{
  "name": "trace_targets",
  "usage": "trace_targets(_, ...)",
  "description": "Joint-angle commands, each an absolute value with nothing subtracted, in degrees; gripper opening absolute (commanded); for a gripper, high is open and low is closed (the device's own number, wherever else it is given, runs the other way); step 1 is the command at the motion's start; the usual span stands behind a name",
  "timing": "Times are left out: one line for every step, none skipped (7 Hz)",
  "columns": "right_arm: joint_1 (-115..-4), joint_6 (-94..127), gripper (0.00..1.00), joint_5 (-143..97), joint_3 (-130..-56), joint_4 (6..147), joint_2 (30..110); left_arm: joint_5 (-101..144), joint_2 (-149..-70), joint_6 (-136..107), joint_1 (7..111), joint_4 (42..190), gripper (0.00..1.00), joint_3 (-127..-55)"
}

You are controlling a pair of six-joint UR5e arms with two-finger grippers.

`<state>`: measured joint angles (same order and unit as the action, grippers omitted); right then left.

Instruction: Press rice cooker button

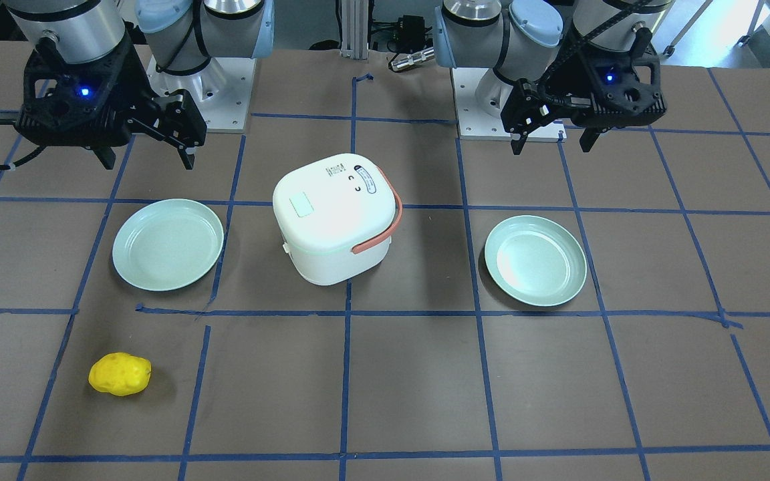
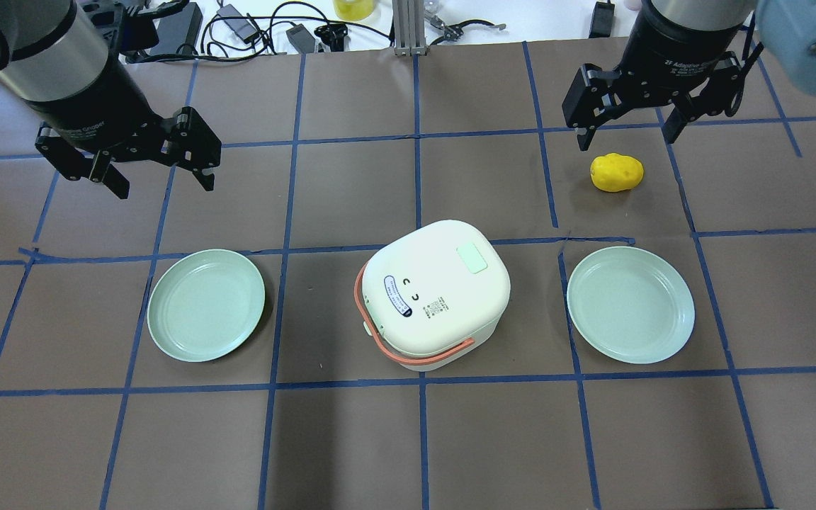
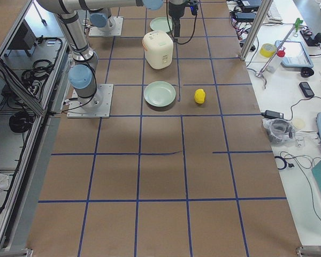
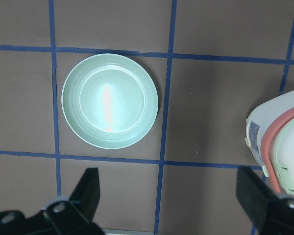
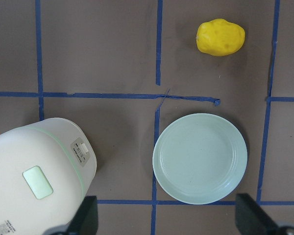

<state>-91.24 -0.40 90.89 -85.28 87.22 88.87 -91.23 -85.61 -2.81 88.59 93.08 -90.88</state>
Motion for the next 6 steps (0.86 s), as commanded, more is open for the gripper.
trace_targets(-91.32,-0.09,1.0,90.97,-85.25,87.28,88.86,-91.23,-85.61,-2.81,88.59,93.08,1.0,-90.88)
trace_targets(-91.23,-0.09,1.0,91.23,-85.25,87.36,88.86,-91.23,-85.61,-2.81,88.59,93.08,1.0,-90.88)
trace_targets(-91.23,0.09,1.0,91.75,-85.69,86.93,88.77,-91.23,-85.61,-2.81,88.59,93.08,1.0,-90.88)
trace_targets(-91.23,0.09,1.0,91.76,-85.95,86.75,88.77,-91.23,-85.61,-2.81,88.59,93.08,1.0,-90.88)
trace_targets(-91.23,0.09,1.0,91.84,-86.04,86.49,88.77,-91.23,-85.69,-2.81,88.59,93.08,1.0,-90.88)
trace_targets(-91.49,0.35,1.0,91.32,-86.48,86.48,88.68,-91.23,-85.61,-2.81,88.59,93.08,1.0,-90.88)
